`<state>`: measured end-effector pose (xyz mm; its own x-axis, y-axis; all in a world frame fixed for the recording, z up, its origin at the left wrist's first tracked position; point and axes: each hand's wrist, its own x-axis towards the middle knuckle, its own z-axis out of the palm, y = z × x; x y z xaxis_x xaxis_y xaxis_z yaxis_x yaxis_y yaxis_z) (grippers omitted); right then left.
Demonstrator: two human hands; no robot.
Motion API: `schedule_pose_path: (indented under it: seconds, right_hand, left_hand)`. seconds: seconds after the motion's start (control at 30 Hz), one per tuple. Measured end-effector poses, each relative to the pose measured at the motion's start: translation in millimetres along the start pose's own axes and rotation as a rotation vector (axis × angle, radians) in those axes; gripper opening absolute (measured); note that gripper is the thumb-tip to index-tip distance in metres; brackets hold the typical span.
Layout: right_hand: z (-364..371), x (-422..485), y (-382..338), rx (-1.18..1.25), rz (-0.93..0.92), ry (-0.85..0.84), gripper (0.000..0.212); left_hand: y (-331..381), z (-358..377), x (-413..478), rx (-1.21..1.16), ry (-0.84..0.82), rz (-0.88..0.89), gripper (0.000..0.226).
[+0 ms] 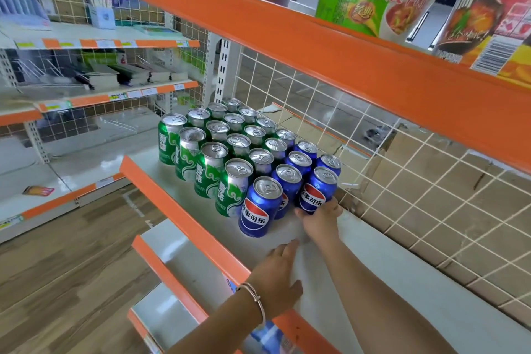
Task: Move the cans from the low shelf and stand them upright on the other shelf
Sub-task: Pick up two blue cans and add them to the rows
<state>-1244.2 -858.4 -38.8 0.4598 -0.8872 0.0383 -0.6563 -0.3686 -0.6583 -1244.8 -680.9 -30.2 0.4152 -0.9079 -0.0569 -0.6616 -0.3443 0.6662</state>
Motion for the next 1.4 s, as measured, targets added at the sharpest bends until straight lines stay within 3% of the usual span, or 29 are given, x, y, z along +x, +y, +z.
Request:
schedule_pose_path:
  seconds: [0.3, 0.43, 0.63, 0.87, 1.07, 1.4]
  right_hand:
    - [-34, -17, 13, 0.180, 0.072, -0.099, 0.094]
    - [-72, -48, 45, 0.231, 0.090, -0.019, 0.082]
    - [-153, -113, 105, 0.305, 0.153, 0.027, 0.063]
    - [-244, -206, 178, 0.284, 0.275, 0.278, 0.060]
    - [-312, -306, 249, 0.343, 0.408, 0.507, 0.057]
    - [-394, -433, 341, 0.343, 0.530, 0.737, 0.054]
  left_hand:
    - [9, -1, 14, -0.151, -0.015, -0.044, 0.067]
    - [36, 9, 32, -0.240, 0.024, -0.066, 0.061]
    - [103, 40, 50, -0.421, -0.077, 0.028, 0.071]
    - [210, 110, 17, -0.418, -0.248, 0.237, 0.083]
    - [298, 190, -55, -0.483, -0.407, 0.318, 0.079]
    - [408, 303, -163, -0.603, -0.559, 0.306, 0.075]
